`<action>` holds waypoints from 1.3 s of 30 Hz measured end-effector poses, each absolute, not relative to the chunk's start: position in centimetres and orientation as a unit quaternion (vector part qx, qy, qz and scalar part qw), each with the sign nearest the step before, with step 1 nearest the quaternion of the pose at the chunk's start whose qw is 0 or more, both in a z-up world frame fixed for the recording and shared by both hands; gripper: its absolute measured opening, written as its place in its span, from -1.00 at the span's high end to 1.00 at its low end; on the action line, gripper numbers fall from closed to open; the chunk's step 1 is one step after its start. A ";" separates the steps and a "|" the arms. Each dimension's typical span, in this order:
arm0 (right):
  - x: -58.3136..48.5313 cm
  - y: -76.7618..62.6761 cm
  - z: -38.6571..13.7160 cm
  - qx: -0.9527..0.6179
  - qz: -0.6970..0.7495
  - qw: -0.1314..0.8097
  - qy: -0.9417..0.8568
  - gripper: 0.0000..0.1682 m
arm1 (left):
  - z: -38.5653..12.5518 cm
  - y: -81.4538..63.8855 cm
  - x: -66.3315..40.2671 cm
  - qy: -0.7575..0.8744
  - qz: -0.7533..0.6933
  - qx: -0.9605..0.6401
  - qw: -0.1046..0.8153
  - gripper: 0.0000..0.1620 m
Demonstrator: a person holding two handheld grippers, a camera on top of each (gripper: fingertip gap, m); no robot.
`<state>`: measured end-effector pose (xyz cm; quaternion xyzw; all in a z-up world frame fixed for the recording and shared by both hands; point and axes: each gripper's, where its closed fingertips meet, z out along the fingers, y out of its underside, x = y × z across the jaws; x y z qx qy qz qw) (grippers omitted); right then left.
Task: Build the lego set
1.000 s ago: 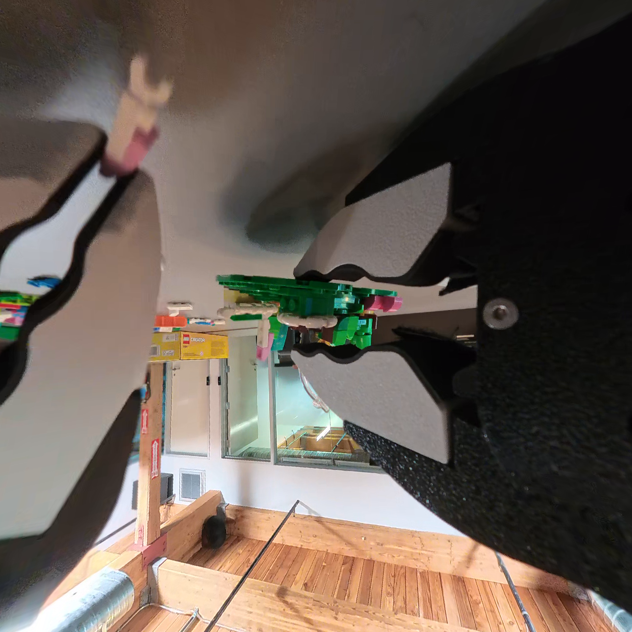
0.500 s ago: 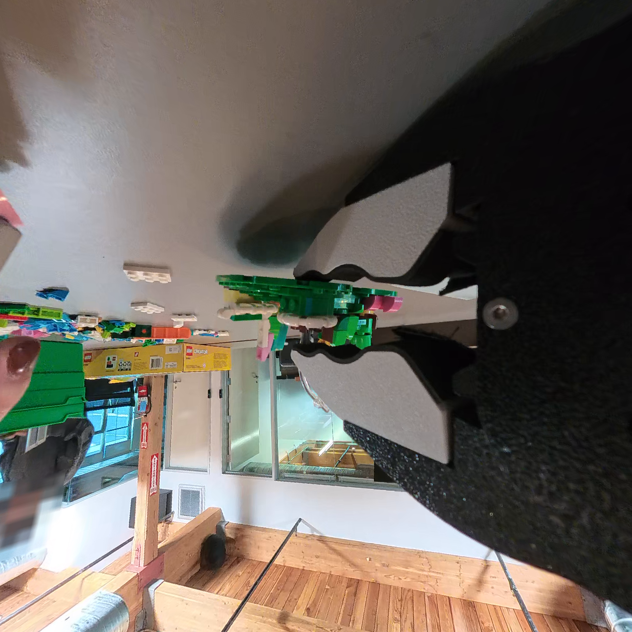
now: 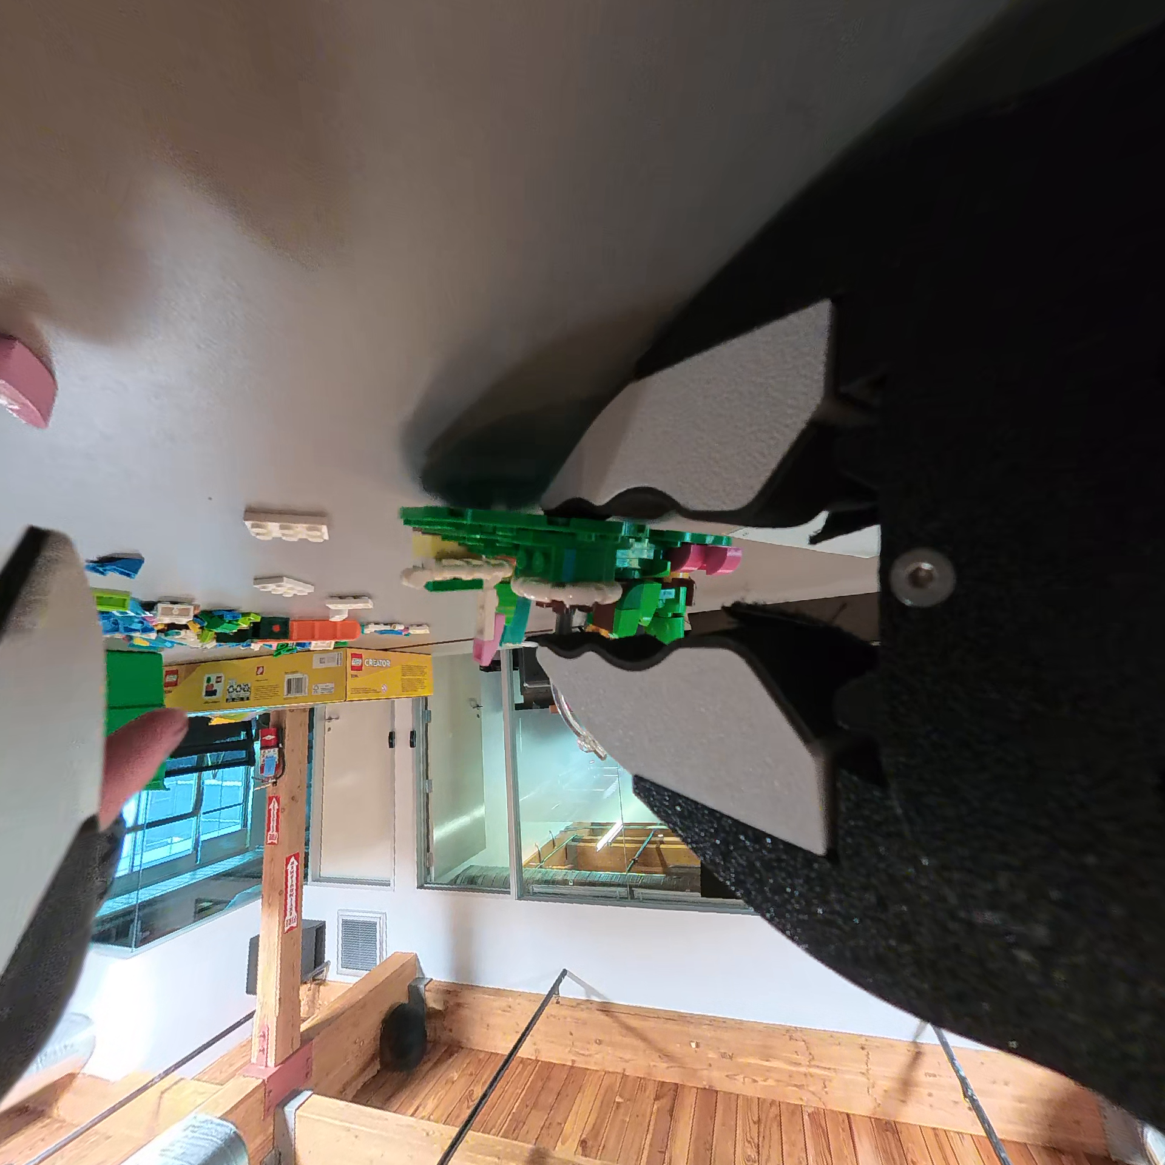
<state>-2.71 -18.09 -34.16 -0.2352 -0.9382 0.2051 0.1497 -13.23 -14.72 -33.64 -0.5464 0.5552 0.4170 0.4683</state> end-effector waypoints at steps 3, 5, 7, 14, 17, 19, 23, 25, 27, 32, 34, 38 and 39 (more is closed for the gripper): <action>-3.0 -17.9 -34.8 -0.211 0.189 0.151 -0.947 0.75 | -33.5 -14.9 -13.0 0.557 0.416 -0.544 0.470 0.59; -2.7 -18.1 -35.6 -0.215 0.187 0.125 -0.950 0.74 | -33.4 -15.0 -12.9 0.558 0.415 -0.543 0.471 0.58; -2.7 -18.7 -36.0 -0.244 0.209 0.095 -0.942 0.75 | -33.5 -15.1 -12.8 0.560 0.412 -0.544 0.469 0.59; -3.5 -18.3 -36.0 -0.255 0.204 0.121 -0.937 0.98 | -33.5 -15.1 -13.1 0.529 0.402 -0.601 0.444 0.58; -3.3 -18.2 -35.5 -0.240 0.204 0.143 -0.938 0.98 | -33.7 -15.1 -13.0 0.523 0.419 -0.615 0.414 0.58; -3.1 -17.8 -35.1 -0.228 0.197 0.159 -0.940 0.90 | -33.8 -15.2 -12.9 0.520 0.426 -0.622 0.402 0.58; -2.1 -17.5 -34.9 -0.231 0.192 0.155 -0.941 0.83 | -34.5 -15.6 -12.9 0.491 0.405 -0.672 0.378 0.56; -1.6 -17.4 -34.8 -0.232 0.193 0.163 -0.939 0.83 | -34.5 -15.9 -13.0 0.487 0.418 -0.677 0.360 0.56; -1.3 -17.3 -34.7 -0.238 0.195 0.172 -0.936 0.83 | -34.5 -16.3 -13.0 0.482 0.423 -0.685 0.345 0.56; -1.1 -17.4 -34.2 -0.259 0.218 0.194 -0.921 0.83 | -34.1 -17.6 -12.8 0.448 0.388 -0.738 0.322 0.37; -1.1 -17.5 -34.2 -0.267 0.230 0.198 -0.915 0.82 | -33.8 -18.3 -12.6 0.435 0.359 -0.764 0.314 0.23; -1.2 -17.8 -34.1 -0.275 0.258 0.198 -0.905 0.78 | -33.5 -19.5 -12.7 0.409 0.315 -0.801 0.304 -0.03; -1.2 -17.9 -34.1 -0.275 0.264 0.195 -0.904 0.76 | -33.4 -19.7 -12.7 0.401 0.304 -0.808 0.307 -0.09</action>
